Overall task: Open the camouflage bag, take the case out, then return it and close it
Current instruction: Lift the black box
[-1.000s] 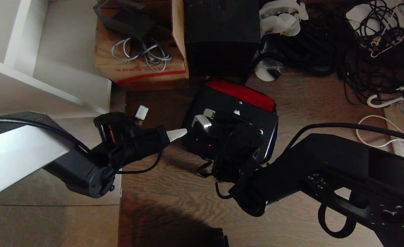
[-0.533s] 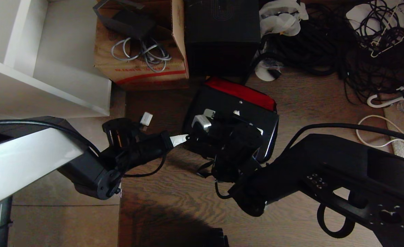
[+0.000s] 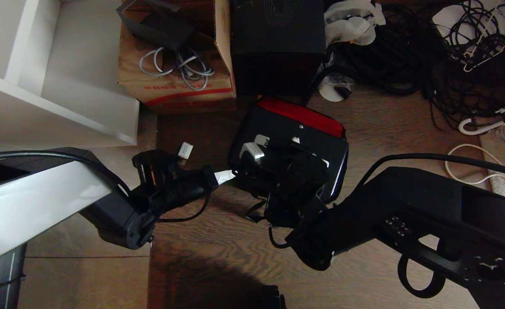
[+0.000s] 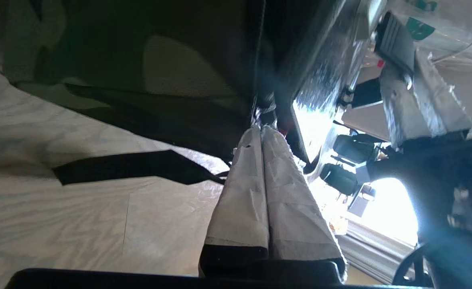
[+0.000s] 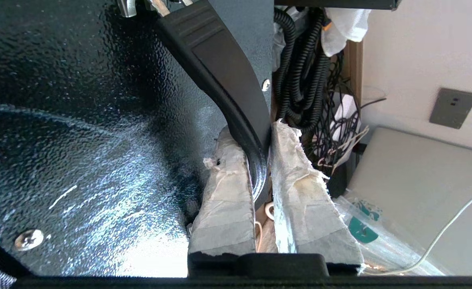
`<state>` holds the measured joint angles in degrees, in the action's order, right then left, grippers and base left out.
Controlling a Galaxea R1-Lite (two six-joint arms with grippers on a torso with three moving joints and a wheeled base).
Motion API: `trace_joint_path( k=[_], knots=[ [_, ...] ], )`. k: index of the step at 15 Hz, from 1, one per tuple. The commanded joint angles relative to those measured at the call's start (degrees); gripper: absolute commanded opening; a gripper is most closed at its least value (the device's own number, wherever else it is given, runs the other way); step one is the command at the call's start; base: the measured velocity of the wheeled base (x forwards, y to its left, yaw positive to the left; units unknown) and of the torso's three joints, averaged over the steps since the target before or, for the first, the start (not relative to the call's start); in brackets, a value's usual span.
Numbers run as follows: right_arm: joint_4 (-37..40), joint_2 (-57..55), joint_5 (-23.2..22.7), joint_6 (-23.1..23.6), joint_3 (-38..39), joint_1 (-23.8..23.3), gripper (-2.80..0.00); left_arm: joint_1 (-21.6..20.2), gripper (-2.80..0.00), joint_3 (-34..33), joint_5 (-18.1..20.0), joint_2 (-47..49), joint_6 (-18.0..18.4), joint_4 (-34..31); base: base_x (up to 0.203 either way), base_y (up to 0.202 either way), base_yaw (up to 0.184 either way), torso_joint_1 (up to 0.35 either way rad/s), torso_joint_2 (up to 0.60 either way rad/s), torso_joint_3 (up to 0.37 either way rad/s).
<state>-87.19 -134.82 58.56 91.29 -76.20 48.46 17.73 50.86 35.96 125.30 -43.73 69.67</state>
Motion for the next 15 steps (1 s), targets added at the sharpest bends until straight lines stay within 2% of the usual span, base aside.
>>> trace_joint_path(
  k=[1,7,15],
  knots=[
    [-0.5,0.3,0.3,0.5,0.2,0.0,-2.8,-0.1,-2.8,1.4,0.2,1.1,-0.2,0.3,0.0,0.0,0.0,0.0,0.0,0.0],
    [-0.5,0.7,0.2,0.5,0.4,0.2,-2.8,-0.7,-2.8,3.9,0.2,3.5,0.0,0.7,0.0,0.0,0.0,0.0,0.0,0.0],
    [-0.5,0.0,0.3,0.5,0.4,0.4,-2.8,-0.5,-2.8,0.3,0.2,-0.1,-0.5,0.4,0.0,0.0,0.0,0.0,0.0,0.0]
  ],
)
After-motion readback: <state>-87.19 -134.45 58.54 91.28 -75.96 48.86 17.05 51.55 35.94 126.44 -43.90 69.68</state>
